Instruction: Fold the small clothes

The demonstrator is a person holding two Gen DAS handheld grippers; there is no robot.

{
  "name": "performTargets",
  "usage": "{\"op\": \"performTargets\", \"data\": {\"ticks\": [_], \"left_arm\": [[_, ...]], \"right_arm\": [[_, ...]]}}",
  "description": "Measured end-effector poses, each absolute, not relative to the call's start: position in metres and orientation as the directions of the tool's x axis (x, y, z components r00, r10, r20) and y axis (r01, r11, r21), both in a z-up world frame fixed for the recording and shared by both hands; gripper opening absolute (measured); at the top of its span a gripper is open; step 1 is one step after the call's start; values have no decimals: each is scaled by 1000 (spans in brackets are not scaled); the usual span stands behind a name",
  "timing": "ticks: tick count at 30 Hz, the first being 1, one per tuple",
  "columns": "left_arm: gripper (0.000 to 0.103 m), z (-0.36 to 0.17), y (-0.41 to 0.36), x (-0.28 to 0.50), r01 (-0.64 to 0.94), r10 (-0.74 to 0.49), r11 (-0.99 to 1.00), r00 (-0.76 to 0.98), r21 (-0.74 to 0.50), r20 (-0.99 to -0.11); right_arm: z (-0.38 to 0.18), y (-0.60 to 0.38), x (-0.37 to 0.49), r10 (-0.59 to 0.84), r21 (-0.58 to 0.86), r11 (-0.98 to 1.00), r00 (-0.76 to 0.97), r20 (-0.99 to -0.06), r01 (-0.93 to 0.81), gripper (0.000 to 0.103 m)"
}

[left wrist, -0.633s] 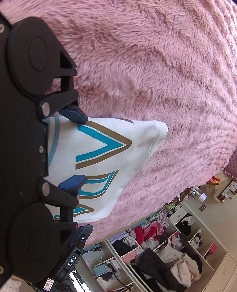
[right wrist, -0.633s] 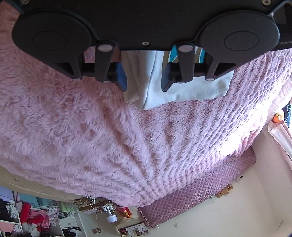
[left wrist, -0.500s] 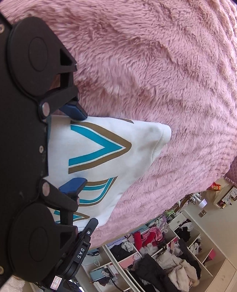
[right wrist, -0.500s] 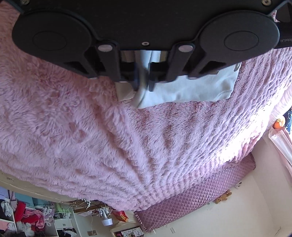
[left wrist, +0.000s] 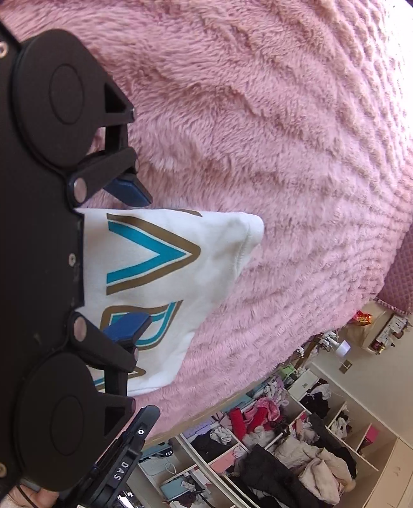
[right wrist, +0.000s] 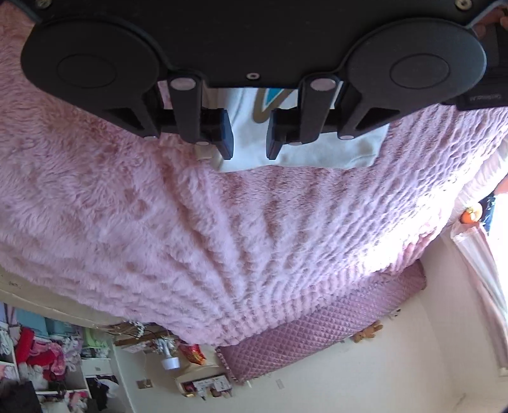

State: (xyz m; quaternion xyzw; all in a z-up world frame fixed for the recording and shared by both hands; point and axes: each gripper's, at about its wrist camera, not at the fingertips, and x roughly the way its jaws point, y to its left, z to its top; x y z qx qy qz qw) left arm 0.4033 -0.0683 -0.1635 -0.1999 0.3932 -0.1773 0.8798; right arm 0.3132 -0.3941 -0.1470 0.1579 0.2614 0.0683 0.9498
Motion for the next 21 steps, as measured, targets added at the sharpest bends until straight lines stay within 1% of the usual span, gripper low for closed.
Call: {"op": "performTargets", "data": {"ticks": [2,4,5,7,8,9,10,13,15,16,17,18,19,20,21], "left_arm": [[75,-154,-71,390,193,-488,849,641,-491,-592],[75,-155,-78,383,234,-530,830,616,-506,-583],[75,-159,-83,380,250,-546,823,595,-510,-590],[75,-173,-93,379,248,-530,840,564,-482,-633],[75,-181,-97,379,253,-530,842,553,-476,-643],[75,-189,-99,379,267,-531,843,549,-466,-645],[75,-195,-102,380,279,-528,847,548,-453,-649],[75,-193,-107,376,314,-514,857,554,-408,-655],[75,-183,-103,373,316,-515,857,552,-407,-655],[75,-180,-96,370,311,-522,852,556,-421,-647],[76,-178,-88,368,302,-526,849,561,-433,-639],[76,-178,-79,367,285,-518,853,565,-437,-642],[76,-182,-68,367,253,-496,865,564,-433,-660],[76,-188,-58,369,213,-478,873,551,-439,-684],[75,-196,-48,370,174,-485,866,524,-470,-700]], "right_arm": [[-141,-381,296,256,301,947,840,-479,-117,24],[-146,-374,287,286,306,942,814,-506,-141,24],[-152,-372,284,294,315,939,796,-529,-138,24],[-168,-373,282,272,306,946,773,-573,-106,24],[-179,-376,283,251,299,951,761,-598,-79,22],[-186,-379,282,256,307,948,760,-597,-78,18],[-192,-382,282,258,312,947,765,-591,-78,13],[-192,-380,280,266,277,953,767,-583,-119,13],[-182,-386,279,294,300,943,771,-565,-140,15],[-178,-392,277,309,324,935,780,-544,-144,22],[-174,-402,276,325,360,922,790,-520,-143,41],[-172,-414,278,337,394,909,793,-508,-134,49],[-172,-423,278,342,415,901,794,-503,-125,52],[-175,-434,279,354,446,888,789,-502,-115,52],[-180,-443,281,374,479,871,773,-512,-105,52]]}}
